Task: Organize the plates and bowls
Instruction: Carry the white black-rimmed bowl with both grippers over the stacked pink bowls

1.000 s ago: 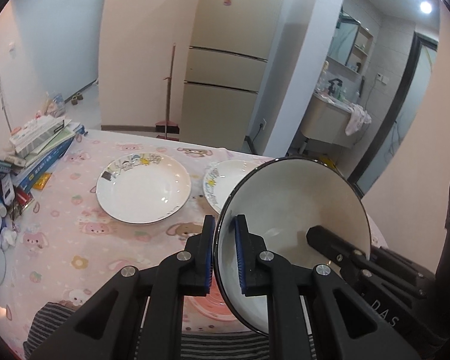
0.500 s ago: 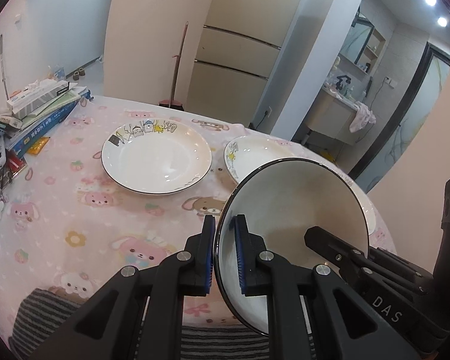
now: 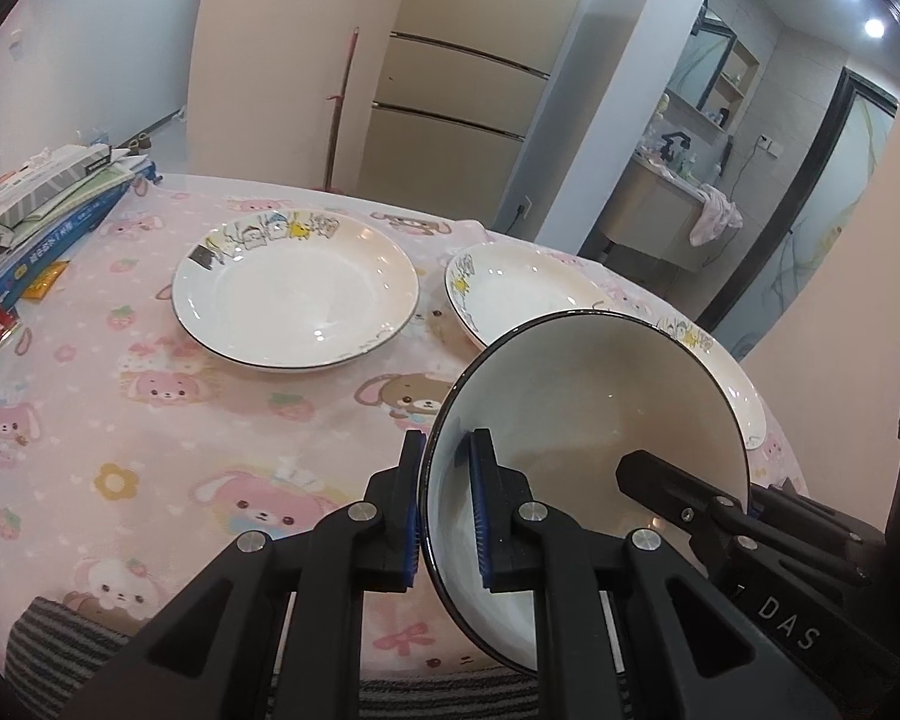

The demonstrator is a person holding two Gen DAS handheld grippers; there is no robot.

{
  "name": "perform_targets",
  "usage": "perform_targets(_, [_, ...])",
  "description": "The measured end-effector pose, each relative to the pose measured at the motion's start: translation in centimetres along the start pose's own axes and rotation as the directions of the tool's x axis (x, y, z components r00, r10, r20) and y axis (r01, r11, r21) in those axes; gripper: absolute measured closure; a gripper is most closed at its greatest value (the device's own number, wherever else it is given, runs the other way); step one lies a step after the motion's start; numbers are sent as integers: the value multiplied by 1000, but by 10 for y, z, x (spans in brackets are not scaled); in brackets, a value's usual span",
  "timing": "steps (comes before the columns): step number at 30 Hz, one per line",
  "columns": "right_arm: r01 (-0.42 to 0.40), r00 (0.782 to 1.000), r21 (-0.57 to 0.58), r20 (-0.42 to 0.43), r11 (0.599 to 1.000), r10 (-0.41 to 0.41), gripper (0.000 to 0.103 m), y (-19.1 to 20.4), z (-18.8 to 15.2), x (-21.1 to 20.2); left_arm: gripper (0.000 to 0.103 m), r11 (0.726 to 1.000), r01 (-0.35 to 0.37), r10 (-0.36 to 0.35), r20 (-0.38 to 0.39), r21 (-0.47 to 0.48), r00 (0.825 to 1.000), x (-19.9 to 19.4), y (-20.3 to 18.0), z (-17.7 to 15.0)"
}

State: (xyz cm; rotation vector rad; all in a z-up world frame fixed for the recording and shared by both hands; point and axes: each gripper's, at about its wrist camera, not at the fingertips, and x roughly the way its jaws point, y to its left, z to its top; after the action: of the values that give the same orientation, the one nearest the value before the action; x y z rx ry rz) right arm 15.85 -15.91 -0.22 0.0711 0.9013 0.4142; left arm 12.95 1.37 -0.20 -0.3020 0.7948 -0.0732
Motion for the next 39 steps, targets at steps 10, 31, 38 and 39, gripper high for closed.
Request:
perform_targets(10, [62, 998, -19, -3, 998, -62, 86, -9, -8, 9, 89, 1000, -3, 3, -2, 19, 1000, 19, -8, -8])
perform_targets(31, [72, 996, -54, -41, 996, -74, 86, -15, -12, 22, 89, 993, -73, 65, 95, 87, 993, 22, -16, -20])
perform_targets(38, [77, 996, -77, -42, 994, -80, 85, -13, -10, 22, 89, 993, -83, 74, 109, 85, 991, 19, -16, -24])
perform_targets(39, [86, 995, -88, -35, 992, -89, 85, -12, -10, 21, 89, 993, -84, 74, 111, 85, 991, 19, -15, -24])
